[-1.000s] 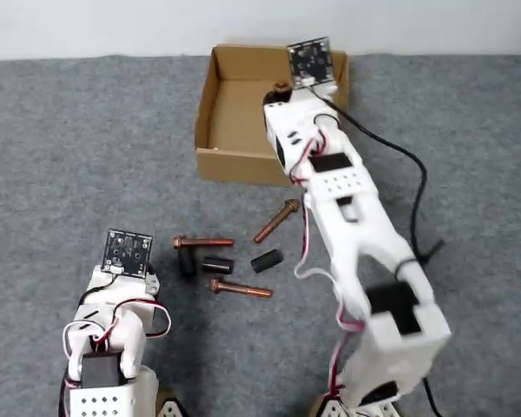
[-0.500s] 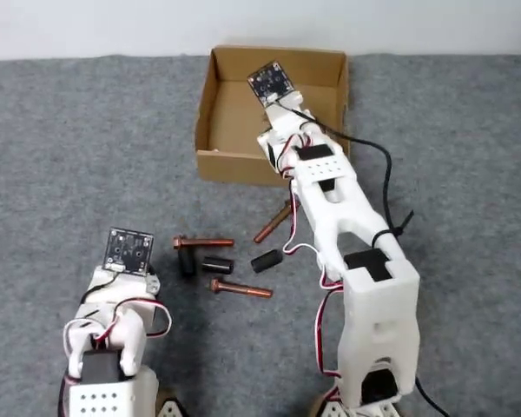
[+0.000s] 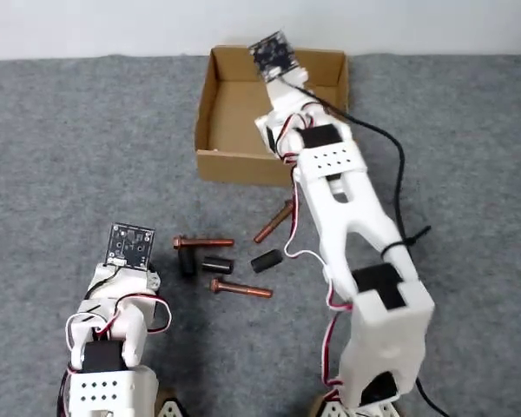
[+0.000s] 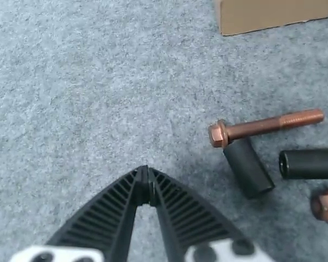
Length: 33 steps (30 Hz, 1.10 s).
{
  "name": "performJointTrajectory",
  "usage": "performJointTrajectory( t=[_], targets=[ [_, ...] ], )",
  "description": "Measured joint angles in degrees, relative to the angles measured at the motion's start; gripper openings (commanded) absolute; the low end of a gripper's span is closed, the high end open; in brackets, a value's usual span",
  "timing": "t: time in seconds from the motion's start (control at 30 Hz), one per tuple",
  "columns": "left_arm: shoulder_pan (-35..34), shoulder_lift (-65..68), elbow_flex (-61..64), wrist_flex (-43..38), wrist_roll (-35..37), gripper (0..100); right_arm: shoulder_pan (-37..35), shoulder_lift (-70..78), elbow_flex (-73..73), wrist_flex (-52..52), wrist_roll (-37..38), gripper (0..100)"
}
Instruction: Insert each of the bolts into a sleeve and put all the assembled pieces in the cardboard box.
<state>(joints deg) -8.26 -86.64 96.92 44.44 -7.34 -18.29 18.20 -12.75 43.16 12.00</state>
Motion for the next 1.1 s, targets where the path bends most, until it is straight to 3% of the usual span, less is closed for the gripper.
performJointTrajectory(
  t=[0.2, 0.57, 0.67, 0.8, 1.0, 1.1],
  targets=[
    [0.0, 0.0, 0.0, 0.0, 0.0, 1, -2.0, -8.5, 0.0, 14.7, -6.2, 0.8],
    [-3.3, 0.0, 0.0, 0.0, -0.1, 1, -8.3, -12.5, 0.0, 40.5, -6.9, 0.8],
    [-3.6, 0.0, 0.0, 0.0, -0.1, 1, -9.8, -12.5, 0.0, 48.3, -2.8, 0.9],
    [-3.6, 0.0, 0.0, 0.0, -0.1, 1, -11.9, -12.5, 0.0, 56.3, 8.0, 2.0],
    [-3.8, 0.0, 0.0, 0.0, -0.1, 1, -12.0, -11.2, 4.6, 56.9, 10.8, 29.4],
    [-3.8, 0.0, 0.0, 0.0, -0.1, 1, -12.2, -7.7, 5.1, 56.9, 11.0, 33.6]
  ],
)
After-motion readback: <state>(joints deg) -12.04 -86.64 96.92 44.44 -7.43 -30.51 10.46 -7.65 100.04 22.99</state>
